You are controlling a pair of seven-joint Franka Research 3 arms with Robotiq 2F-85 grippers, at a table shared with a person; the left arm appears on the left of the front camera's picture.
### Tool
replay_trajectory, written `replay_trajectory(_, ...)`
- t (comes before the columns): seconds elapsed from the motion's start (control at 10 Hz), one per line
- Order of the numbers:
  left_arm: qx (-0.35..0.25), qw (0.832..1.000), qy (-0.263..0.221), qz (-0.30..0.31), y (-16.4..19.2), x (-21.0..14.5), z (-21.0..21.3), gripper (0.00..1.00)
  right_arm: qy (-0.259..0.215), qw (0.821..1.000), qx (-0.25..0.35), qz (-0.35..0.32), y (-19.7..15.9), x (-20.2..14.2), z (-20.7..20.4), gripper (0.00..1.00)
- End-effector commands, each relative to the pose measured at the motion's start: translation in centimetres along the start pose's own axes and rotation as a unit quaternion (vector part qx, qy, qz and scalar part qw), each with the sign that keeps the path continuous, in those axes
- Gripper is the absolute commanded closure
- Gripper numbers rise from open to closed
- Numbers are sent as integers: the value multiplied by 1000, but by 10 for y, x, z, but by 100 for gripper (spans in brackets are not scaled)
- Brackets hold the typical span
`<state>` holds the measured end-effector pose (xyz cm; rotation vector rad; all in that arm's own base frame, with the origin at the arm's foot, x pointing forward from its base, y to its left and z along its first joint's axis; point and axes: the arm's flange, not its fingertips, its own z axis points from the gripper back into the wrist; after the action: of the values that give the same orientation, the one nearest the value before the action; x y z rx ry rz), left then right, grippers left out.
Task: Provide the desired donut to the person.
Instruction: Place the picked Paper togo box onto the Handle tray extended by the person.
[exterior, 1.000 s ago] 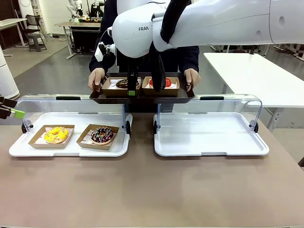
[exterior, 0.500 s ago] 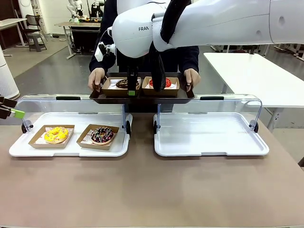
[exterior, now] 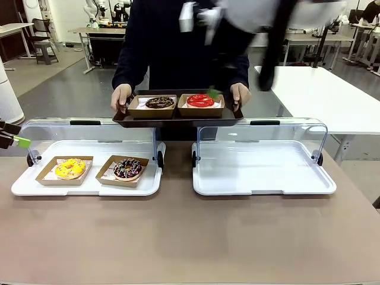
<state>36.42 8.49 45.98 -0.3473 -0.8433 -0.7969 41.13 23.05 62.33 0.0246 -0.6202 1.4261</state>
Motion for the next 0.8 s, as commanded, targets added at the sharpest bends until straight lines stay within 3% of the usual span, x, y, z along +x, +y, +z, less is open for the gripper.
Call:
replay_trajectory(0.0, -4, 1000, -9, -7, 2, -3, -1, 0, -53, 998, -13, -30, 30, -88, -2, 0)
replay_trajectory(0.3, -4, 1000, -9, -7, 2, -3, -1, 0, -126, 990, -23, -62, 35, -165, 1, 0)
replay_trajectory(0.7, -4, 1000, -9, -7, 2, -3, -1, 0, -190, 976, -5, -110, 43, -217, 31, 0)
